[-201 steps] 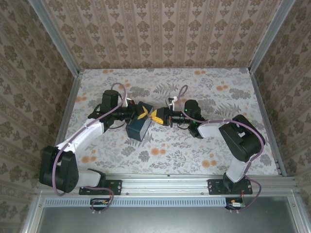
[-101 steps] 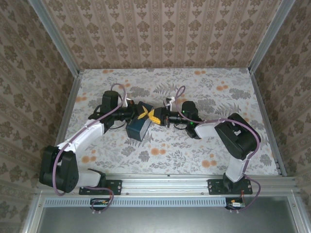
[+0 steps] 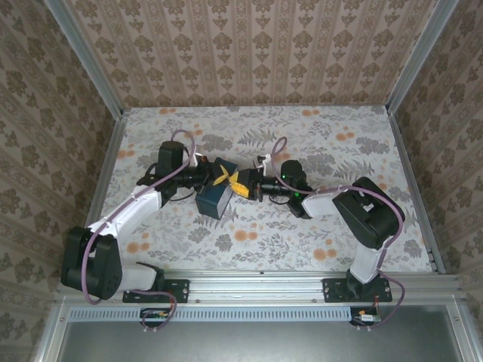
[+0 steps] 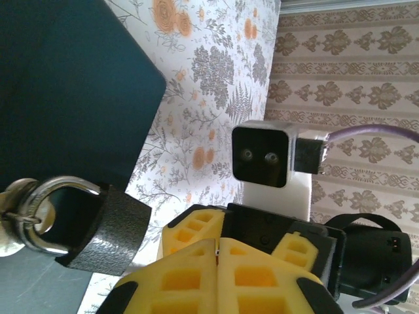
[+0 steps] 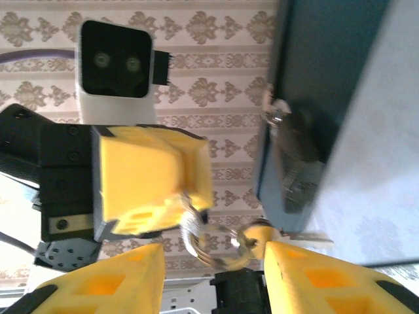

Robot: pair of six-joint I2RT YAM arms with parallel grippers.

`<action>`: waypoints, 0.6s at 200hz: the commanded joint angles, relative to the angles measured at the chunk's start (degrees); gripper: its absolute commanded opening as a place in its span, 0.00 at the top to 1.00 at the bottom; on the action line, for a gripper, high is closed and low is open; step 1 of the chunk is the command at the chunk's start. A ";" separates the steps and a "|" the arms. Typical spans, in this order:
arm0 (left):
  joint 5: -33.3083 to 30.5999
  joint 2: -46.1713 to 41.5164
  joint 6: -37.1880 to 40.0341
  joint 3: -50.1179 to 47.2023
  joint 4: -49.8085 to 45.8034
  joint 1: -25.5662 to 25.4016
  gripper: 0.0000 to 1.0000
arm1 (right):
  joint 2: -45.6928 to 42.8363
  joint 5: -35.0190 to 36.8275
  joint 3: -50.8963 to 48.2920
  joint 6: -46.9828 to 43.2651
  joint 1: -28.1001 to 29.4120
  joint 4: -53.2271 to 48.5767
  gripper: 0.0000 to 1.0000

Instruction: Unlock a padlock with a key

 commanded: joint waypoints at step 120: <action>-4.57 -2.45 2.86 0.96 -1.29 -0.62 1.00 | -3.45 7.38 1.07 4.08 2.80 0.38 0.66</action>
